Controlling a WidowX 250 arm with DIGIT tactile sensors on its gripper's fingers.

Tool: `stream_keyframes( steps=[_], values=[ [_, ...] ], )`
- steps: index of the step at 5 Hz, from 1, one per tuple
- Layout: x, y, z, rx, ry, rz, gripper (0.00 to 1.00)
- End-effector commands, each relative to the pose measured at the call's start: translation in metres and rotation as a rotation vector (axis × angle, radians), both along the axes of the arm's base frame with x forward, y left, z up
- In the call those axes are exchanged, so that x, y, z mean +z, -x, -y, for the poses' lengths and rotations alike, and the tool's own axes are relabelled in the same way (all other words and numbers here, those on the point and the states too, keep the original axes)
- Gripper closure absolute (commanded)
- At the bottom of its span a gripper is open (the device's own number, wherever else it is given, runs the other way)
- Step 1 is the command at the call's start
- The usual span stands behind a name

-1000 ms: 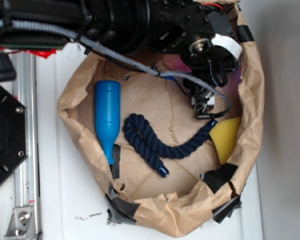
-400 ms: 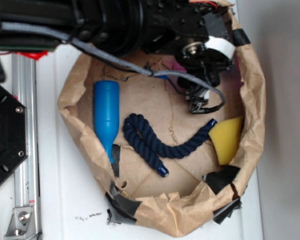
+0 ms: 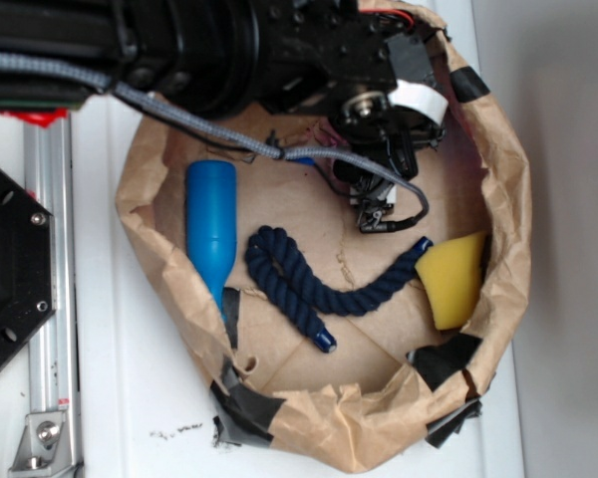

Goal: Grab the rock.

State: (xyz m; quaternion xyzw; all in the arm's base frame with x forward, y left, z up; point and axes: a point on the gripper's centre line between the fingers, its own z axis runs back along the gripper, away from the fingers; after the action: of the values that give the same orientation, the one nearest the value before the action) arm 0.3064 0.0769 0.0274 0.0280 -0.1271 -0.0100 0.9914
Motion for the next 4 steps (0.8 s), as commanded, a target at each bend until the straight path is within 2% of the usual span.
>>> stream_keyframes(
  steps=[1,2,3,4],
  values=[
    [0.076,0.008,0.040,-0.014,0.002,0.091,1.00],
    [0.108,0.023,0.042,0.088,-0.038,-0.014,1.00],
    [0.133,0.041,0.040,0.038,0.101,-0.108,1.00],
    [0.148,0.055,0.033,0.198,0.009,-0.182,1.00]
  ],
)
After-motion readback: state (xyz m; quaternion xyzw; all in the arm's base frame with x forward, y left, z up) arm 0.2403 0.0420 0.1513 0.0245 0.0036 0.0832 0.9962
